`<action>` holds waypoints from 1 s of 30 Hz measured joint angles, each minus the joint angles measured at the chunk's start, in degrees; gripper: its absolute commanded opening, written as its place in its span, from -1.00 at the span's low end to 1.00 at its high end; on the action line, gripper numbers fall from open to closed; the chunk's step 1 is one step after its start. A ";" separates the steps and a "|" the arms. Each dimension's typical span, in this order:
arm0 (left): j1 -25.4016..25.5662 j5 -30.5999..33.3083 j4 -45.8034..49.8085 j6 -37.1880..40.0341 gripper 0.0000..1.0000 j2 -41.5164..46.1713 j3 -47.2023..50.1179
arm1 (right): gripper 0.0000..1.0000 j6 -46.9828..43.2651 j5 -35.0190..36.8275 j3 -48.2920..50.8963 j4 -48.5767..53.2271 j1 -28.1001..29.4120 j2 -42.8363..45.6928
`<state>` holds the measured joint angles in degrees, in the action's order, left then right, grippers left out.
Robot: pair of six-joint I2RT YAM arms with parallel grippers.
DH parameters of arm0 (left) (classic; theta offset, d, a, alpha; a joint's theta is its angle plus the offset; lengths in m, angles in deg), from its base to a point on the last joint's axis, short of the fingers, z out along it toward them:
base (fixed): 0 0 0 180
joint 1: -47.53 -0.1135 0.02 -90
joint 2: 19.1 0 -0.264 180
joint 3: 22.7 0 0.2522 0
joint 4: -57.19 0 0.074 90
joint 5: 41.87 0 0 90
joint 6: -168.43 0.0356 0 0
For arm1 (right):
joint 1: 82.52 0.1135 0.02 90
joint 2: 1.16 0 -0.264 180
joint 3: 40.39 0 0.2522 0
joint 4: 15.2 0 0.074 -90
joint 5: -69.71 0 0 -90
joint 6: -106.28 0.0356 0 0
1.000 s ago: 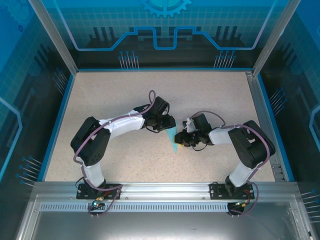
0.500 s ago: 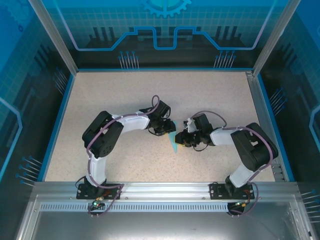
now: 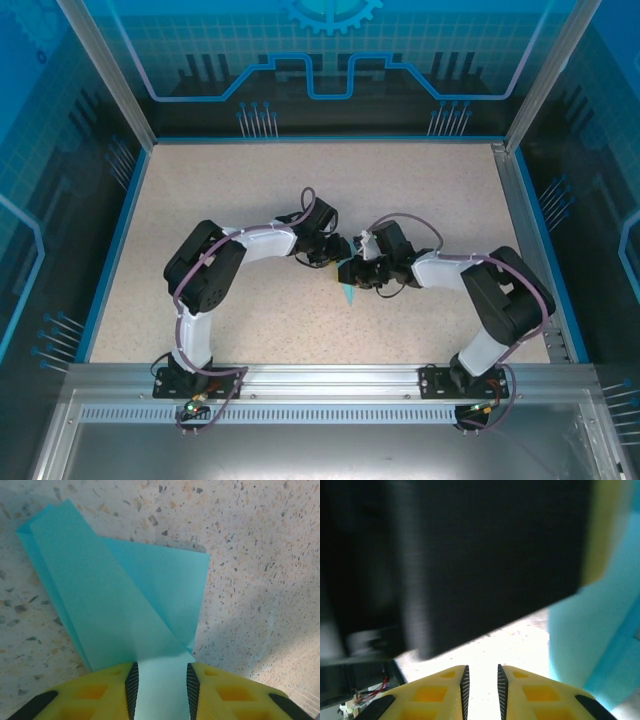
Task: Fold a paper plane with a square sheet of paper (pick it up from the middle)
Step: Fold the wing for the fifth time at the center of the table.
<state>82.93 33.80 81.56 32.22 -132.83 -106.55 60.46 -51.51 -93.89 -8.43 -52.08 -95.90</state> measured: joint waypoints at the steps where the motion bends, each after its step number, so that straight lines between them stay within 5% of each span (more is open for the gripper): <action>1: 0.00 -0.15 -0.09 0.00 -0.31 -0.11 0.00 | -0.52 0.02 -0.07 0.00 0.09 -0.11 -1.03; 20: -0.07 -1.18 -0.66 0.00 -0.30 -0.98 -0.04 | -0.41 -0.26 -0.74 5.01 4.02 0.09 2.14; 30: -0.11 -1.90 -0.63 0.00 -0.30 -1.51 -0.70 | -0.38 0.37 2.78 1.14 7.98 4.92 3.28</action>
<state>82.82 31.90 80.93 32.22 -134.34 -107.25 60.83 -48.73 -92.76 -0.45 -47.17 -92.62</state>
